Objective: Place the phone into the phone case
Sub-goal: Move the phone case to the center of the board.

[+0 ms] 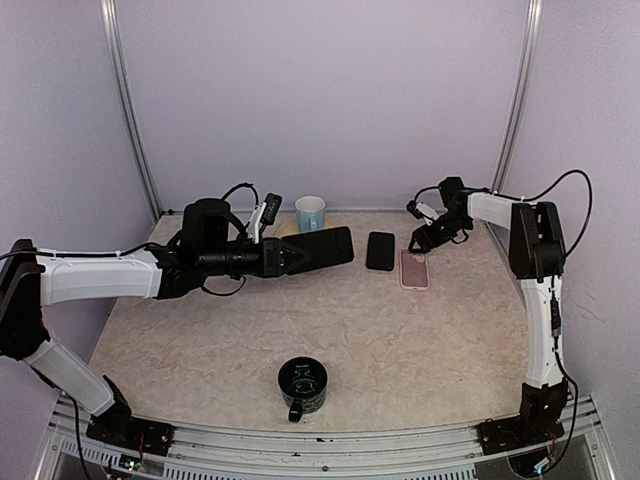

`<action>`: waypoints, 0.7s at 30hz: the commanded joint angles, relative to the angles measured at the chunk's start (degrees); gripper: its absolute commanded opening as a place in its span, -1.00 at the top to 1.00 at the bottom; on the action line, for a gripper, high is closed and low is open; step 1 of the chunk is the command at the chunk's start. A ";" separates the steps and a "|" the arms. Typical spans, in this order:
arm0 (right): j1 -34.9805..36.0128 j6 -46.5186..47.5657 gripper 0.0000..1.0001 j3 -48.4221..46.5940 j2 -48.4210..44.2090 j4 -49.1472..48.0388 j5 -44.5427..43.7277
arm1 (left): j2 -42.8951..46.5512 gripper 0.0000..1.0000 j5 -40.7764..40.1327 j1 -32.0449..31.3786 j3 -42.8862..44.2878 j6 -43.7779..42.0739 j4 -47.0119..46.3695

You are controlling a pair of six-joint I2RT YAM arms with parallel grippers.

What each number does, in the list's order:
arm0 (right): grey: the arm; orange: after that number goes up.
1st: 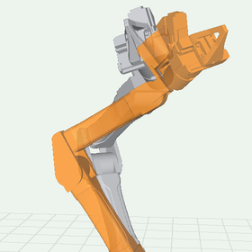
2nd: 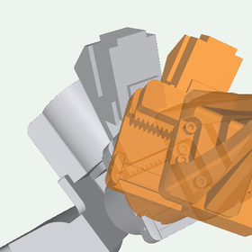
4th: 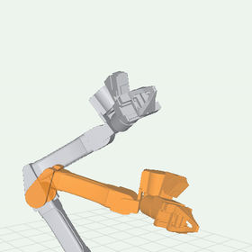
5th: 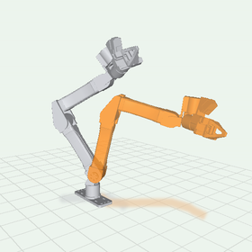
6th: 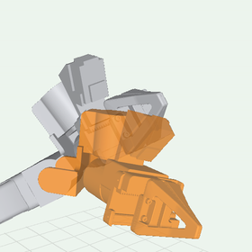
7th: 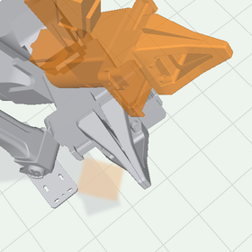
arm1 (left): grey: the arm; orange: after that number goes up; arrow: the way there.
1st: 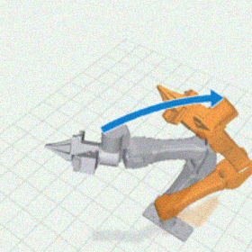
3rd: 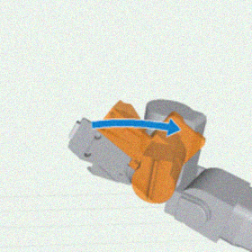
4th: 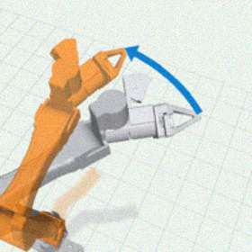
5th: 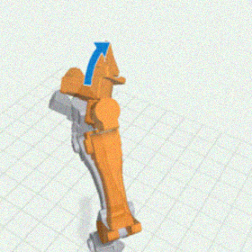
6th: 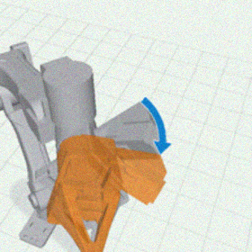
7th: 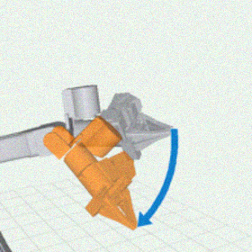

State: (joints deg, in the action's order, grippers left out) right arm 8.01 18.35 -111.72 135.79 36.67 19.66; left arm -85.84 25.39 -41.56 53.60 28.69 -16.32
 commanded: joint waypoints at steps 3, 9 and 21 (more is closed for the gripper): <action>-0.41 0.87 -0.29 -1.66 1.82 0.56 2.27 | 0.69 1.00 0.31 -0.27 -0.15 0.78 -5.42; -0.36 1.34 -0.15 -2.00 2.48 1.01 4.10 | 0.00 1.00 1.04 -0.27 -0.43 1.63 -6.53; -0.31 1.82 -0.01 -2.27 4.22 1.20 4.19 | -0.88 1.00 1.79 -0.27 -0.69 2.49 -7.71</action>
State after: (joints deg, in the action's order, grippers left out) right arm 8.01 19.84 -112.73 138.28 36.86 22.74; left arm -86.52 25.74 -41.56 52.95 30.72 -18.94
